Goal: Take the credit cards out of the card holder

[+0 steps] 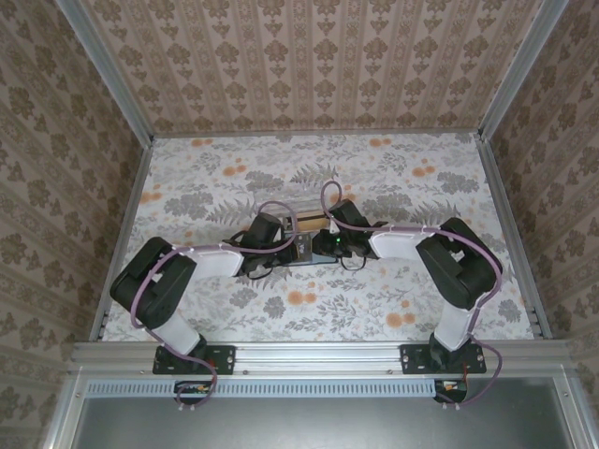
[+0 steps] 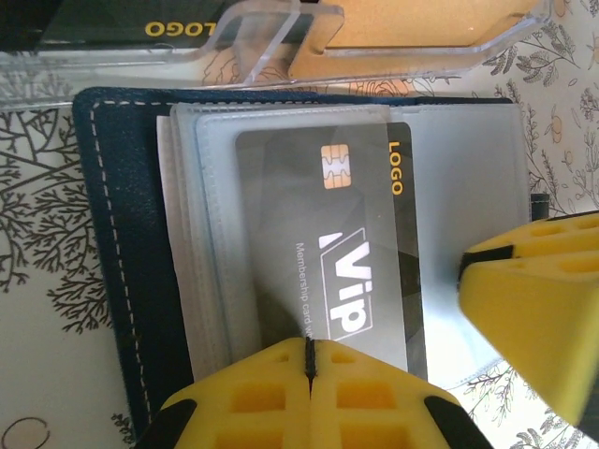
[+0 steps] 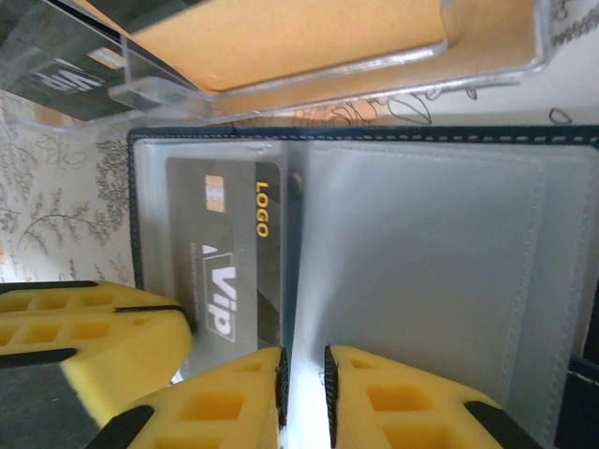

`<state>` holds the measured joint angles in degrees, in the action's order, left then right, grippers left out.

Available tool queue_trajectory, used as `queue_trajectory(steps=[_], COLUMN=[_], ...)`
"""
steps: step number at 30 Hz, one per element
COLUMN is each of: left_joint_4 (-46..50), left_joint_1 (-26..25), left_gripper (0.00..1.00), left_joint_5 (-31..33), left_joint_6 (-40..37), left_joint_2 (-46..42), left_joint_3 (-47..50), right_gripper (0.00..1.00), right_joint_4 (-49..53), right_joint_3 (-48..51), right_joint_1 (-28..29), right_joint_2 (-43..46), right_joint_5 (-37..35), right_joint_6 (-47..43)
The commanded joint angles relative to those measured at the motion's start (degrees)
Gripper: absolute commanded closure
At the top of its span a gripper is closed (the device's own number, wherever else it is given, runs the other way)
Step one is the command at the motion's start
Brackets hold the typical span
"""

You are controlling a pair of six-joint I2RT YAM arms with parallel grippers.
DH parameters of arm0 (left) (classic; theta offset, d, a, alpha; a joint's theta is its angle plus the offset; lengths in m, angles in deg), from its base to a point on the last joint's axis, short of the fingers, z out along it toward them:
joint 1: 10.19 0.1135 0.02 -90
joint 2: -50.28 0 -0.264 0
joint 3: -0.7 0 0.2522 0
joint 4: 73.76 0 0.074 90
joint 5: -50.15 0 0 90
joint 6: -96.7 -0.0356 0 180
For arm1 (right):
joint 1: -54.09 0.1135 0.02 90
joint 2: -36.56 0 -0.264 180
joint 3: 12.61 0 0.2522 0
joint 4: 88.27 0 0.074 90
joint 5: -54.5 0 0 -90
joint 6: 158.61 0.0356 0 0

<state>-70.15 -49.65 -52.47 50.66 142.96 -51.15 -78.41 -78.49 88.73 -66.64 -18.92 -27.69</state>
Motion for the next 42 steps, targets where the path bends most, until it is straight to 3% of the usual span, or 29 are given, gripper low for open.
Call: queue_trajectory(steps=[1, 16, 26, 42], left_joint_4=[0.1, -0.5, 1.2, 2.5], left_joint_1=[-0.6, -0.8, 0.0, 2.4], left_gripper=[1.00, 1.00, 1.00, 1.00], left_joint_5=[0.4, -0.2, 0.3, -0.4], left_joint_6=[0.9, 1.3, 0.9, -0.3], left_joint_2=[1.2, 1.0, -1.8, -4.1], left_joint_3=[0.9, 1.5, 2.1, 2.8], right_gripper=[0.77, 0.78, 0.78, 0.78], right_joint_4=[-1.7, -3.8, 3.4, 6.1], right_joint_3=[-0.8, -1.8, -4.1, -8.3], right_joint_1=[-0.3, -0.2, 0.7, 1.8], right_joint_2=[-1.5, -4.3, 0.2, -3.3], right_joint_5=[2.0, 4.7, -0.5, -0.6], right_joint_6=[1.2, 2.8, -0.8, -1.5])
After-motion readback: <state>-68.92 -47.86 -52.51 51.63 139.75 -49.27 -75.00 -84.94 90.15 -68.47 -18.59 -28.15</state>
